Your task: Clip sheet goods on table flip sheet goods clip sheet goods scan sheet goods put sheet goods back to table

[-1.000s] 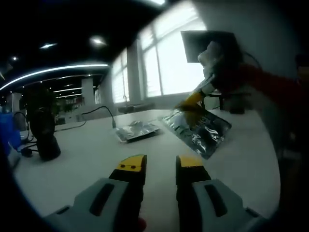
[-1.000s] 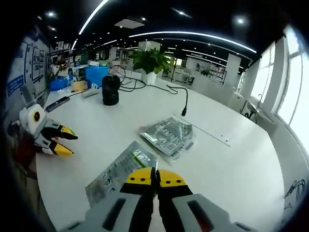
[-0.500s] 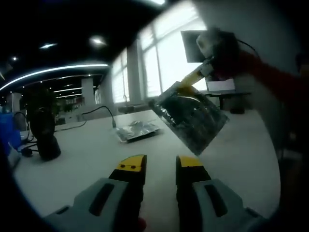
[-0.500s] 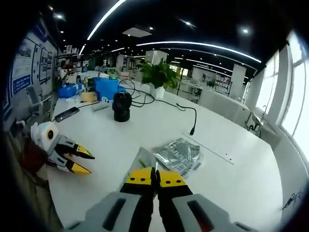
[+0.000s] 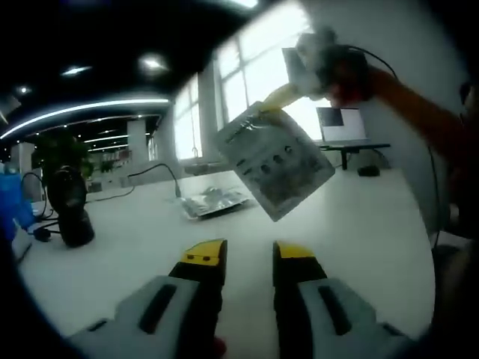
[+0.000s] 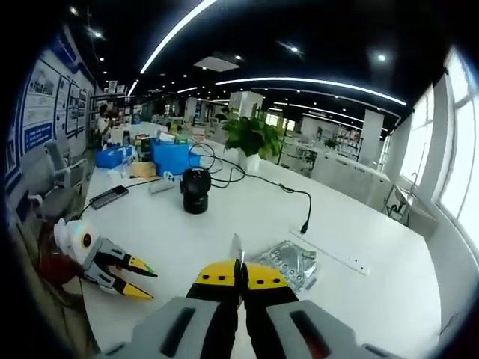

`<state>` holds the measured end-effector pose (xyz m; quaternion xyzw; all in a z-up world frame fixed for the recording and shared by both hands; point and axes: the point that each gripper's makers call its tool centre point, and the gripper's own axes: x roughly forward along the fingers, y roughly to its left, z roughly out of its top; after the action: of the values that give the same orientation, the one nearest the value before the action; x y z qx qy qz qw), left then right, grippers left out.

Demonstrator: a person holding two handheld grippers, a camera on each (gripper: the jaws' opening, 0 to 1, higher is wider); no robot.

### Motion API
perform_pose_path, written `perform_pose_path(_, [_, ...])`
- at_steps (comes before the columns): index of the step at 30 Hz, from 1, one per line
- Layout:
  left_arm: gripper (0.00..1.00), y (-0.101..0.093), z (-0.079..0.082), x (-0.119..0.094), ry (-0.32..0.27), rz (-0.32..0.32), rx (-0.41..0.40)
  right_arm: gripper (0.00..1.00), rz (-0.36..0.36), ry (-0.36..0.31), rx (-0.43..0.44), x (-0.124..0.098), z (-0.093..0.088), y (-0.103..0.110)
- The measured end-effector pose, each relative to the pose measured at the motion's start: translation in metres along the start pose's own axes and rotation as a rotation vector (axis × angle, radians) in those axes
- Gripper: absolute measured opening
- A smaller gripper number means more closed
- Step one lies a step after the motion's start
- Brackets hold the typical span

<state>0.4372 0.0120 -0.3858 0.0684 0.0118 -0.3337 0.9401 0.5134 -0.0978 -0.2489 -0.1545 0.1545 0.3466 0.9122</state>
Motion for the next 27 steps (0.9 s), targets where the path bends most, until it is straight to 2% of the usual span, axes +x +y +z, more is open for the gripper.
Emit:
perform_pose_path(19, [0.17,0.002,-0.001,-0.001,0.003,0.010,-0.017,0.00,-0.013,-0.074,0.042,0.048,0.052,0.008])
perform_pose_path(27, [0.17,0.002,-0.001,-0.002,0.005,0.010,-0.013,0.00,-0.069,-0.104,0.047,0.071,0.071,0.013])
